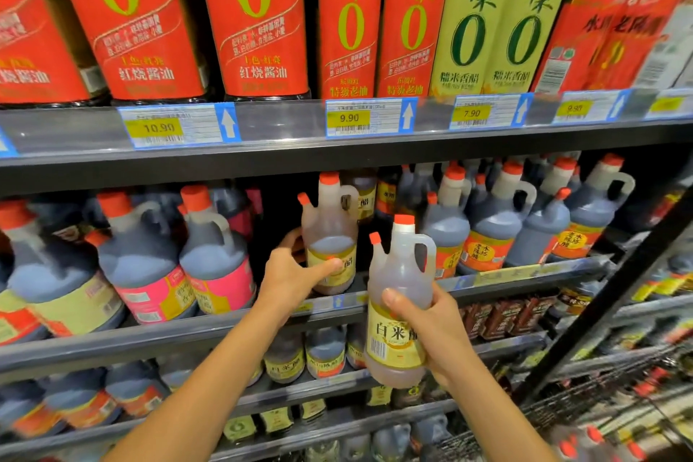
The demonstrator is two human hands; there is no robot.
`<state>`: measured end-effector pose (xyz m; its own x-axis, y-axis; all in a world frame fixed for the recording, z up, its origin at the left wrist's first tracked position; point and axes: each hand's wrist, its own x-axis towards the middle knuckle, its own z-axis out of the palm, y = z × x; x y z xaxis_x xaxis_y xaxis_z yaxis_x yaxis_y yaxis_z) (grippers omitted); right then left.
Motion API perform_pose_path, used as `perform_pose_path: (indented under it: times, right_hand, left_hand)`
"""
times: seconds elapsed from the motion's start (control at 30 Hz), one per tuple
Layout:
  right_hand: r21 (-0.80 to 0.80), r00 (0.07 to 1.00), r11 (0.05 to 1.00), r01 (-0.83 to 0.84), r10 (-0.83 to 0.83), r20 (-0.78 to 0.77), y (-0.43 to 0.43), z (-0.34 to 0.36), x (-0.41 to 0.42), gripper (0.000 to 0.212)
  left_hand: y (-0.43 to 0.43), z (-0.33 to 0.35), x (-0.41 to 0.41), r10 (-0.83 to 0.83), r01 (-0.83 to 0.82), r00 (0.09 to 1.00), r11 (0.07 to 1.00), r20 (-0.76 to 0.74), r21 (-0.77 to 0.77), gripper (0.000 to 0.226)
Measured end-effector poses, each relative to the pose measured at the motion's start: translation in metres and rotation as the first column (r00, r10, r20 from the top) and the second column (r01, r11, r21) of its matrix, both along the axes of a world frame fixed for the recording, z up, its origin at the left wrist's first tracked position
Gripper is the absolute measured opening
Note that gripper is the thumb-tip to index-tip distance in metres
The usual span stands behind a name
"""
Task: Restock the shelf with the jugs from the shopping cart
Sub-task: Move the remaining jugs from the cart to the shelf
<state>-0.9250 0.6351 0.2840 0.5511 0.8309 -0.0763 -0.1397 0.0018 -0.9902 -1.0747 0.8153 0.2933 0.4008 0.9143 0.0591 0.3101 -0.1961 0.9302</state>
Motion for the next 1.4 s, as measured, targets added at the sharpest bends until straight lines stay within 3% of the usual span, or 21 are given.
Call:
perform_pose_path:
  times: [0.17,0.37,0.6,0.8,0.9,1.0,1.1,1.27,1.4]
  right_hand:
    - [-0.002,1.000,1.000,0.023,-0.023,-0.014,-0.005,0.001,0.003,0.073]
    - [-0.015,0.999,0.999,0.041,-0.041,-0.007,-0.009,0.002,0.006,0.074]
    - [-0.020,0.998,0.998,0.058,-0.058,-0.021,-0.009,0.003,0.008,0.077]
    - [-0.024,0.999,0.999,0.043,-0.044,-0.012,-0.007,0.000,0.009,0.077]
    - [-0.026,0.999,0.999,0.023,-0.022,0.035,-0.002,0.002,0.008,0.072]
    - [-0.035,0.996,0.999,-0.016,0.019,0.092,0.008,0.012,0.005,0.052]
    - [-0.043,0.988,0.996,-0.074,0.079,0.134,0.025,0.027,0.001,0.043]
    - [-0.035,0.976,0.990,-0.136,0.140,0.166,0.060,0.048,-0.010,0.037]
    - [-0.049,0.979,0.988,-0.146,0.151,0.138,0.086,0.061,-0.025,0.065]
  left_hand:
    - [0.014,0.003,0.042,0.013,-0.013,1.000,1.000,0.005,-0.020,0.104]
    - [0.018,0.017,0.088,0.075,-0.072,0.990,0.997,-0.116,0.033,0.068]
    - [0.024,0.020,0.112,0.147,-0.125,0.959,0.987,-0.242,0.104,0.071]
    - [0.023,0.016,0.091,0.004,0.012,0.972,0.998,-0.234,0.064,0.080]
    - [0.013,0.010,0.052,-0.055,0.082,0.968,0.991,-0.243,0.102,0.065]
    - [-0.003,0.001,0.010,-0.008,0.147,0.906,0.944,-0.423,0.297,0.050]
    - [-0.021,-0.008,-0.022,0.017,0.232,0.859,0.878,-0.512,0.418,0.039]
    - [-0.027,-0.028,-0.053,0.094,0.355,0.758,0.771,-0.645,0.529,0.046]
    - [-0.025,-0.045,-0.061,0.198,0.437,0.663,0.680,-0.722,0.589,0.046]
